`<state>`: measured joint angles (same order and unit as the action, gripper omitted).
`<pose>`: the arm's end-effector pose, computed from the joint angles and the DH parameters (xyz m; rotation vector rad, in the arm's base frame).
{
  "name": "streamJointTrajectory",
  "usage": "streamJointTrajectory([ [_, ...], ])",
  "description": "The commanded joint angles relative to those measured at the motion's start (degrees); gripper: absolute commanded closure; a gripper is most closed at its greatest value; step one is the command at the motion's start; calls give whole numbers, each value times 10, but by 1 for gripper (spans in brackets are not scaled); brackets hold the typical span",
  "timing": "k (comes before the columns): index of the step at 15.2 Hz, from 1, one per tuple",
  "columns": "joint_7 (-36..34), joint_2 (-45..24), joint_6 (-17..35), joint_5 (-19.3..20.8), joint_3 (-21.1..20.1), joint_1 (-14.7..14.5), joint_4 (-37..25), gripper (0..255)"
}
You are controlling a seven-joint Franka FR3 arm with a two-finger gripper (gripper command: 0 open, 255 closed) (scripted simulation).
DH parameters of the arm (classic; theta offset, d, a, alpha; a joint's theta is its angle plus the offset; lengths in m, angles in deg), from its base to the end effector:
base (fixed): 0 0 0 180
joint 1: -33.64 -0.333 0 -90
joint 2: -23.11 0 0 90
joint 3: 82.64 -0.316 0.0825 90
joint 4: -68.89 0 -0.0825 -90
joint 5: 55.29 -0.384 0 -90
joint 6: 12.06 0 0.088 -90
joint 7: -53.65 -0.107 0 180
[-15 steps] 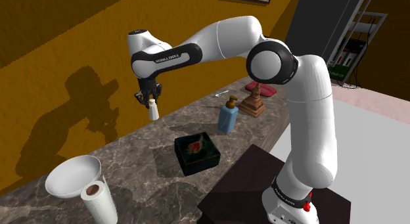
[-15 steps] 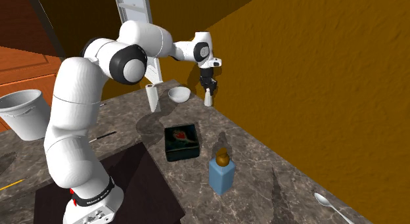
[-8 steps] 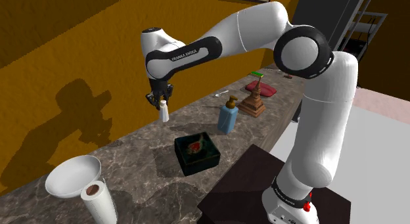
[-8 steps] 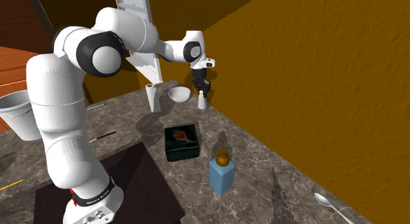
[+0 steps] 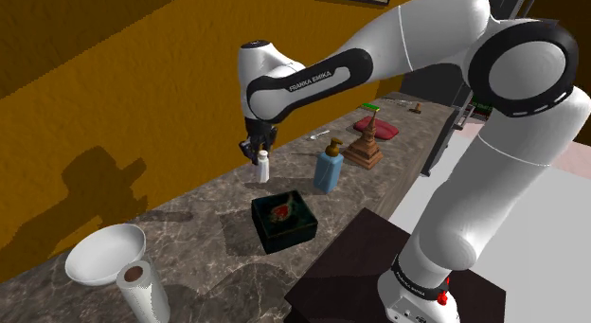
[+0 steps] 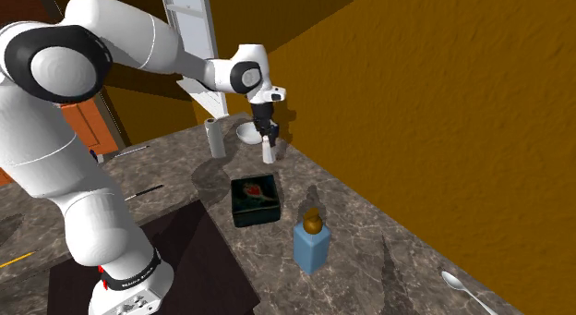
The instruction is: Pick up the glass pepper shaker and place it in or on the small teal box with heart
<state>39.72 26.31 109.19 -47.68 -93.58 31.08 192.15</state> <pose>0.5155 0.1184 0.4269 3.0227 0.0910 0.0733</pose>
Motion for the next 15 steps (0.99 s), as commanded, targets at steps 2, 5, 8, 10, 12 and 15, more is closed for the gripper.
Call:
streamJointTrajectory([
  [2,13,73,5,-15,4,0,75,255],
  [5,27,146,0,-28,11,-2,141,255],
  [8,30,167,13,-31,14,-4,174,255],
  [10,27,159,29,-29,13,-3,184,255],
  [12,24,152,46,-27,12,-3,193,255],
  [15,19,139,72,-23,10,-1,207,255],
])
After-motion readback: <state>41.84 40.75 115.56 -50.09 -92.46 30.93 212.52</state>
